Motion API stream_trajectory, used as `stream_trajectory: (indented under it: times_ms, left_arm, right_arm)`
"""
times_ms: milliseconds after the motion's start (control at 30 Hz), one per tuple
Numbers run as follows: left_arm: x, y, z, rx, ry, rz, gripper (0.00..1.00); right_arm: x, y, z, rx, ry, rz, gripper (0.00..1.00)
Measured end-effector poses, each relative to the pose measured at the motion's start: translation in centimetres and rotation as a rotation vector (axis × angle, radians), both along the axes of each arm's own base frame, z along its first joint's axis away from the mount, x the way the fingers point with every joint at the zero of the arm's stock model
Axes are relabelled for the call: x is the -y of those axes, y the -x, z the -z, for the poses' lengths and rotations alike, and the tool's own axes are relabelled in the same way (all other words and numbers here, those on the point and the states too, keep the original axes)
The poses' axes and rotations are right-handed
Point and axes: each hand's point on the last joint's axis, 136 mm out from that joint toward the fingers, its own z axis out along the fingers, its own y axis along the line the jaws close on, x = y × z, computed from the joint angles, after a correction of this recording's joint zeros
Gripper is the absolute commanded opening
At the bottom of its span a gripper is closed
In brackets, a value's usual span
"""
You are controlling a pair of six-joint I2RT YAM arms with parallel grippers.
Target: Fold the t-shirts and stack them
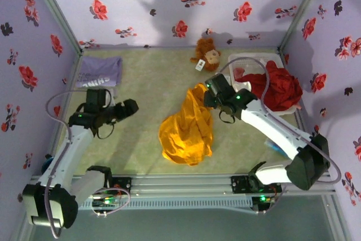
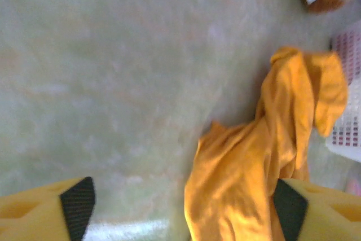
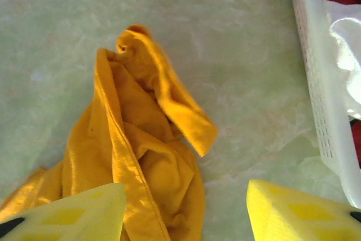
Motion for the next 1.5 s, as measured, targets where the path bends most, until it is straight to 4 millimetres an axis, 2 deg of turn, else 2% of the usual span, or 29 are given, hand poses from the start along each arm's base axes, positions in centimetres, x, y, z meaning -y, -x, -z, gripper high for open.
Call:
stream_trajectory:
  times_ms: [100, 167, 300, 467, 600, 733, 900, 1067, 1200, 1333, 1367, 1500]
  left_arm:
    - [2.9, 2.2, 2.6, -0.088, 0.012, 0.095, 0.68]
    - [4.7, 3.3, 3.9, -0.134, 0.006, 0.163, 0.69]
    - [7.7, 5.9, 6.2, -0.241, -0.021, 0.290, 0.68]
    - [9.2, 8.7, 7.5, -0.305, -0.023, 0.371, 0.60]
    - [10.5, 9.2, 8.7, -0.342, -0.018, 0.393, 0.60]
    - [11.5, 9.5, 10.8, -0.397, -0.036, 0.408, 0.57]
    - [12.2, 9.2, 12.9, -0.443, -0.049, 0.395, 0.42]
    - [13.7, 8.4, 12.6, -0.422, -0.026, 0.401, 0.16]
    - [14.5, 7.6, 11.9, -0.388, -0.009, 0.409, 0.00]
    - [14.4, 7.5, 11.8, -0.383, -0.012, 0.405, 0.00]
    - [14.3, 7.5, 11.7, -0.381, -0.014, 0.402, 0.00]
    - [14.2, 6.7, 10.4, -0.350, -0.008, 0.385, 0.00]
  right_arm:
    - [0.5, 0.8, -0.8, 0.016, -0.052, 0.026, 0.61]
    - [0.6, 1.4, -0.3, -0.002, -0.078, 0.037, 0.63]
    - [0.6, 3.1, 2.8, -0.111, -0.082, 0.040, 0.64]
    - [0.8, 4.9, 5.7, -0.208, -0.095, 0.046, 0.65]
    - [1.2, 6.6, 8.5, -0.284, -0.107, 0.072, 0.66]
    - [1.2, 7.4, 10.0, -0.316, -0.134, 0.085, 0.68]
    - [0.0, 7.0, 11.0, -0.342, -0.188, 0.061, 0.69]
    - [-1.5, 6.9, 12.9, -0.414, -0.206, 0.025, 0.66]
    - [-2.4, 6.8, 13.7, -0.452, -0.212, -0.002, 0.52]
    - [-3.0, 6.5, 13.4, -0.456, -0.220, -0.026, 0.29]
    - [-3.1, 6.5, 13.3, -0.455, -0.222, -0.026, 0.25]
    - [-3.2, 6.4, 12.3, -0.459, -0.219, -0.034, 0.05]
